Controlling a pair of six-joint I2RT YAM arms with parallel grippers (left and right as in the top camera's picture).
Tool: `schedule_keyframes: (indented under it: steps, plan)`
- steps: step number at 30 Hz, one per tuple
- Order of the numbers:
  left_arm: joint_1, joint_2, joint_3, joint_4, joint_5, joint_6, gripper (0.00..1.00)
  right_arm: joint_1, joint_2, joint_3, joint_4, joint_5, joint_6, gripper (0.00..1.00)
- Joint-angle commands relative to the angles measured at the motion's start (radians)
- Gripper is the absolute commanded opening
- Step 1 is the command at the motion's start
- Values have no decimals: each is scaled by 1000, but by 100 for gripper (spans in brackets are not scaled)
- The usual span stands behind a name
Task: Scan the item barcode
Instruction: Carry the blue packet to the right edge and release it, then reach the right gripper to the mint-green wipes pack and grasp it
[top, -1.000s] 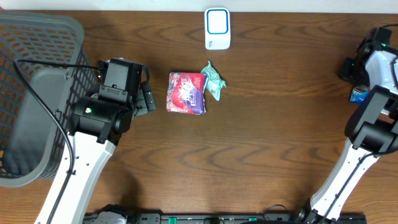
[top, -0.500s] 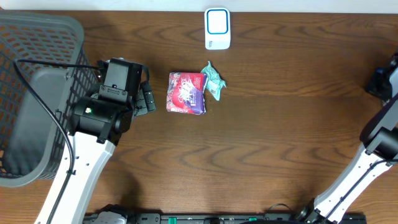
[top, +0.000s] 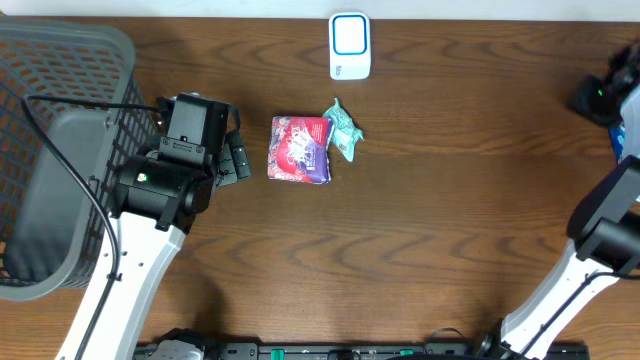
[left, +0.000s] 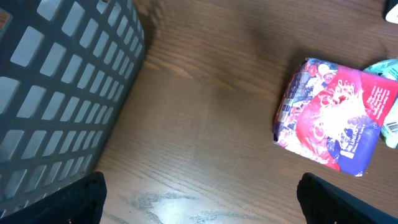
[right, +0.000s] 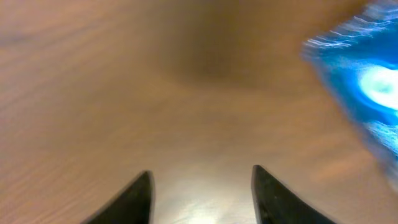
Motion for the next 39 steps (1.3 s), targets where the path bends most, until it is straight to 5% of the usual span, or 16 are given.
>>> schedule_keyframes:
  steps: [1,9,11,22,29,39]
  plan:
    - [4,3,-2,-4,-13,-5,98,77,-14,0,-19,-454,10,59]
    - [4,3,-2,-4,-13,-5,98,364,-13,-2,-141,-473,-115,66]
    - [4,3,-2,-3,-13,-5,98,444,-10,-2,-141,-417,-112,84]
    - [4,3,-2,-3,-13,-5,98,714,31,-5,-84,-264,-53,99]
    - [4,3,-2,-3,-13,-5,98,778,117,-5,-68,-216,-18,95]
    - [4,3,-2,-3,-13,-5,98,793,167,-6,-73,-232,-29,52]
